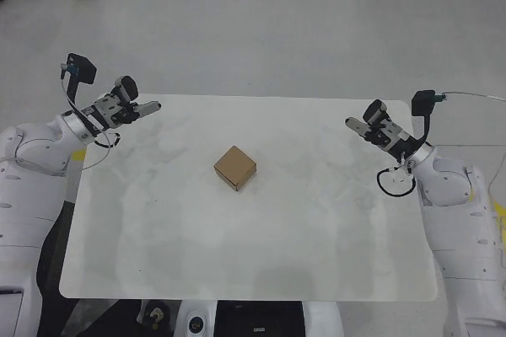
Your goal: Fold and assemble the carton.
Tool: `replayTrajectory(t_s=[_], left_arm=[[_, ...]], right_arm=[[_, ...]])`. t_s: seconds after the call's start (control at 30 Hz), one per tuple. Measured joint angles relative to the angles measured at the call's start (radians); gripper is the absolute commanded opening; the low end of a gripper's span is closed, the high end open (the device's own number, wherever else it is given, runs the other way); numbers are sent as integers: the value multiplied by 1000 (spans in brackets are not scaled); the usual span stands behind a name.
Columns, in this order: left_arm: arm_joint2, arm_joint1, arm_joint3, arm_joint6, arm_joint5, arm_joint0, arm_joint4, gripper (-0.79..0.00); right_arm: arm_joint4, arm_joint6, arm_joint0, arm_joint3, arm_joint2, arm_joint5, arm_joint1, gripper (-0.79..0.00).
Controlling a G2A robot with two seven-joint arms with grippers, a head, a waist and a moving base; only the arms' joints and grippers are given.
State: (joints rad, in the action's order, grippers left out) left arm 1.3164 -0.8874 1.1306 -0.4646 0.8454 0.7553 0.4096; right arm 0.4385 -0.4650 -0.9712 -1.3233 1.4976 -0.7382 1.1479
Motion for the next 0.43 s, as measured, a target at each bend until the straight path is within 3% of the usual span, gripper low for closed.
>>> replayTrajectory(t_s=[0.1,0.43], left_arm=[[1,0,-4,14,4,-9,10,-1],[1,0,-4,14,4,-8,11,-1]], right_arm=[[28,47,4,1,-1,30,1,0],[29,45,4,1,0,31,1,0]])
